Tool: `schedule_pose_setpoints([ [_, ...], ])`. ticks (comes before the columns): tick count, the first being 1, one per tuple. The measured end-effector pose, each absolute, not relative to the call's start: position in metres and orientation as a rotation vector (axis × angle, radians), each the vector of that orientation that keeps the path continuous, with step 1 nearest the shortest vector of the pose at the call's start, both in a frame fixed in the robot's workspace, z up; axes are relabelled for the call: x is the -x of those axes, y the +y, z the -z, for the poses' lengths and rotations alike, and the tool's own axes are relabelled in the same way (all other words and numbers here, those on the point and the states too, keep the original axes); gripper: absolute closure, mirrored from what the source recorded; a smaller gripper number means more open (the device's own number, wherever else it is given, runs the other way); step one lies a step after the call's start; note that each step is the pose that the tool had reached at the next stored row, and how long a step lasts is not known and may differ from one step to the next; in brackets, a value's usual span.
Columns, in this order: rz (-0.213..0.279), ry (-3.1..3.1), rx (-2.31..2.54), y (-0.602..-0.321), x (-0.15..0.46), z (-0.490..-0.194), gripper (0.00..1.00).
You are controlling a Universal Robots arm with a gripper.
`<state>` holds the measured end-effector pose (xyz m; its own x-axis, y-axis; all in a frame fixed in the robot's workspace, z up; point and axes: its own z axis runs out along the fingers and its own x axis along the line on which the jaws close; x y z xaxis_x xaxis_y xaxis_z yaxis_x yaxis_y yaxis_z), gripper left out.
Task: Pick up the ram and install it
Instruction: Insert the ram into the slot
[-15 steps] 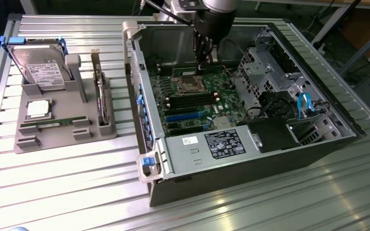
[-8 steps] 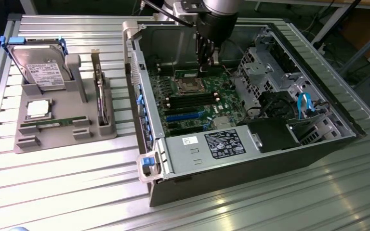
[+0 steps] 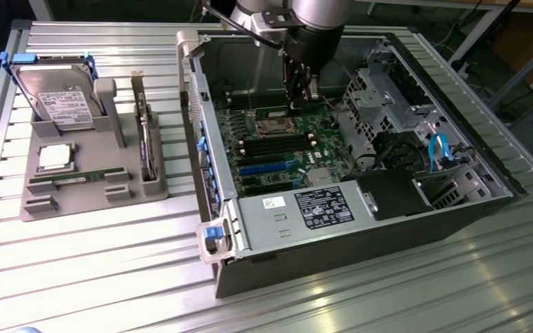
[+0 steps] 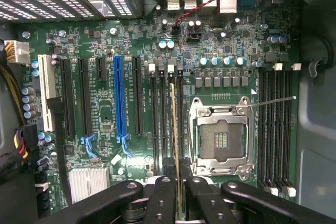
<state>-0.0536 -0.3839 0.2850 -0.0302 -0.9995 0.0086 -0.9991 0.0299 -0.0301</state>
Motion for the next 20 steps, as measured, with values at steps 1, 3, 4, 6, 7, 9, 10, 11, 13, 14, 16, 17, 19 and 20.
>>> schedule_pose_setpoints([
  [1, 0.043, 2.244, 2.177, -0.384, 0.054, -0.285, 0.86],
  [3, 0.048, 2.245, 2.179, -0.384, 0.055, -0.281, 0.86],
  [4, 0.049, 2.245, 2.179, -0.384, 0.055, -0.280, 0.86],
  [6, 0.050, 2.245, 2.178, -0.385, 0.057, -0.273, 0.86],
  [7, 0.051, 2.245, 2.179, -0.386, 0.057, -0.271, 0.86],
  [9, 0.052, 2.246, 2.179, -0.386, 0.057, -0.270, 0.86],
  [10, 0.052, 2.258, 2.167, -0.386, 0.057, -0.269, 0.86],
  [11, 0.052, 2.274, 2.150, -0.386, 0.057, -0.268, 0.86],
  [13, 0.056, 2.272, 2.148, -0.386, 0.057, -0.265, 0.86],
  [14, 0.061, 2.270, 2.146, -0.386, 0.057, -0.261, 0.86],
  [16, 0.083, 2.258, 2.135, -0.386, 0.057, -0.247, 0.86],
  [17, 0.083, 2.258, 2.135, -0.386, 0.057, -0.247, 0.86],
  [19, 0.083, 2.258, 2.135, -0.386, 0.057, -0.247, 0.86],
  [20, 0.083, 2.258, 2.135, -0.386, 0.057, -0.247, 0.86],
])
